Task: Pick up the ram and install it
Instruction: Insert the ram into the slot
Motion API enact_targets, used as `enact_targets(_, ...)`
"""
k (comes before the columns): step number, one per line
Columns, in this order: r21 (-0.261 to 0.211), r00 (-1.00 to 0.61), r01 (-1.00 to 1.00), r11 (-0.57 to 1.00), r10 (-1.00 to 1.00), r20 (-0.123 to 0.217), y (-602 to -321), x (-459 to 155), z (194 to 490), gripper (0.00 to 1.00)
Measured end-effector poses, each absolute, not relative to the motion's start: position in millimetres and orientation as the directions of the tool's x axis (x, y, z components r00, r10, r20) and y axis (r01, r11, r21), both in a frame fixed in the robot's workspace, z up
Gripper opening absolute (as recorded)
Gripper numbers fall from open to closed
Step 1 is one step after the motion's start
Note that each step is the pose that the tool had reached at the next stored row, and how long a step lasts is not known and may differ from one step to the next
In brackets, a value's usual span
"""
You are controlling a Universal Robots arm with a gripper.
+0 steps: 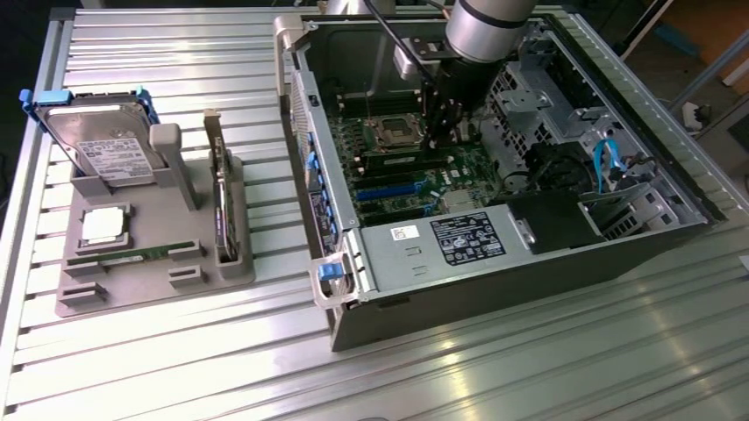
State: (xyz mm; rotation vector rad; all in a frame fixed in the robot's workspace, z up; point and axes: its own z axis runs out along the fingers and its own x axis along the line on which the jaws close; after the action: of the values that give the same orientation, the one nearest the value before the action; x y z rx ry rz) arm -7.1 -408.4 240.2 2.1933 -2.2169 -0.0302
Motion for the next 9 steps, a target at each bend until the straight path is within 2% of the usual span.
enact_targets(9, 0.03, -0.01, -1.0, 0.01, -1.0, 0.003, -407.6, -7.1, 239.9, 0.12)
